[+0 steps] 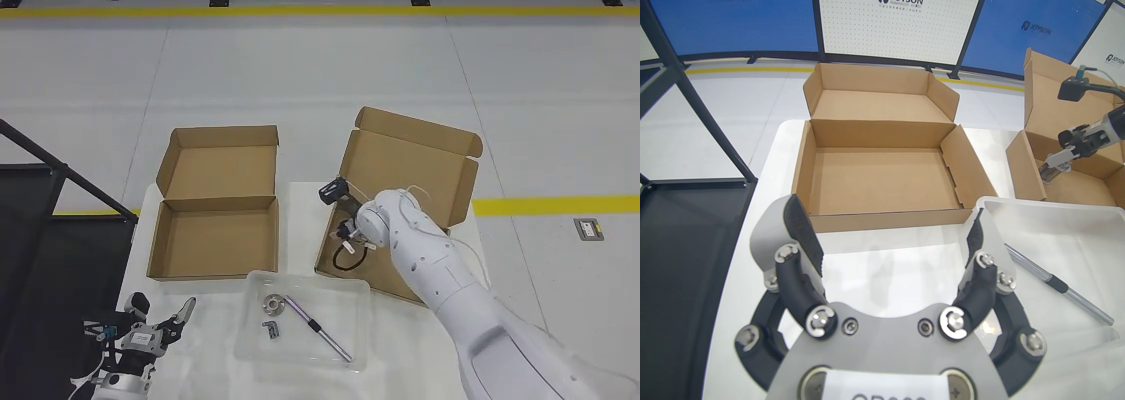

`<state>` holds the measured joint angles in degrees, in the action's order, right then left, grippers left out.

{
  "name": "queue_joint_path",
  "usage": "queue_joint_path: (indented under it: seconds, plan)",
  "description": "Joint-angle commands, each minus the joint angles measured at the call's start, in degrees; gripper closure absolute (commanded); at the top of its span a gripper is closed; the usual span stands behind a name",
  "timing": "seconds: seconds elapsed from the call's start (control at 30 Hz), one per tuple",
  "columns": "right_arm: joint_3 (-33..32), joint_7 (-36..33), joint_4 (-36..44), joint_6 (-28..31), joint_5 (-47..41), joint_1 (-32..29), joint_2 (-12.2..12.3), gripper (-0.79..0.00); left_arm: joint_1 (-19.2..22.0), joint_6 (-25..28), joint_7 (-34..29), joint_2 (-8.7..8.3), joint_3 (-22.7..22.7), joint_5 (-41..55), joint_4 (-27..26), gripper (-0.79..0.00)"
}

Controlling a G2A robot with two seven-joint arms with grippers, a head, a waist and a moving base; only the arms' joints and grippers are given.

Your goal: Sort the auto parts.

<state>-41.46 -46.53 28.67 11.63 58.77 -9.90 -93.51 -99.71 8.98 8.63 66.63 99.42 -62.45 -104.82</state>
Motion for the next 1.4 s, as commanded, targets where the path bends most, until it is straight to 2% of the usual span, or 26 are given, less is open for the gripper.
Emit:
queue_joint_path:
  seconds: [0.0,0.07,0.17,0.37,0.47,0.53,0.6,0.8,1.27,1.37]
  plan:
    - [-0.10,-0.43,3.84,-0.19,1.26,-0.61,0.39,-0.720,0.00,0.00,0.00,0.00,0.00,0.00,0.00,-0.785]
    - [-0.36,-1.61,9.61,-0.86,3.00,-2.00,1.04,-0.760,0.00,0.00,0.00,0.00,0.00,0.00,0.00,-0.785]
    - [-0.97,-5.67,21.62,-2.46,6.68,-5.91,2.50,-0.751,0.00,0.00,0.00,0.00,0.00,0.00,0.00,-0.785]
    - [-4.71,-15.75,50.51,-3.01,15.26,-19.12,6.49,-0.776,0.00,0.00,0.00,0.00,0.00,0.00,0.00,-0.785]
    - [-5.81,-20.07,59.98,-1.34,18.25,-24.35,7.71,-0.782,0.00,0.00,0.00,0.00,0.00,0.00,0.00,-0.785]
    - [-5.49,-22.53,63.58,-0.11,18.69,-26.39,7.98,-0.779,0.00,0.00,0.00,0.00,0.00,0.00,0.00,-0.785]
    - [-3.88,-25.18,64.84,2.59,18.04,-27.37,7.93,-0.785,0.00,0.00,0.00,0.00,0.00,0.00,0.00,-0.785]
    - [1.24,-29.11,65.24,4.20,18.37,-27.23,6.89,-0.785,0.00,0.00,0.00,0.00,0.00,0.00,0.00,-0.785]
    - [1.24,-29.11,65.24,4.20,18.37,-27.23,6.89,-0.785,0.00,0.00,0.00,0.00,0.00,0.00,0.00,-0.785]
    - [2.59,-26.73,66.10,3.16,20.25,-29.49,6.85,-0.785,0.00,0.00,0.00,0.00,0.00,0.00,0.00,-0.785]
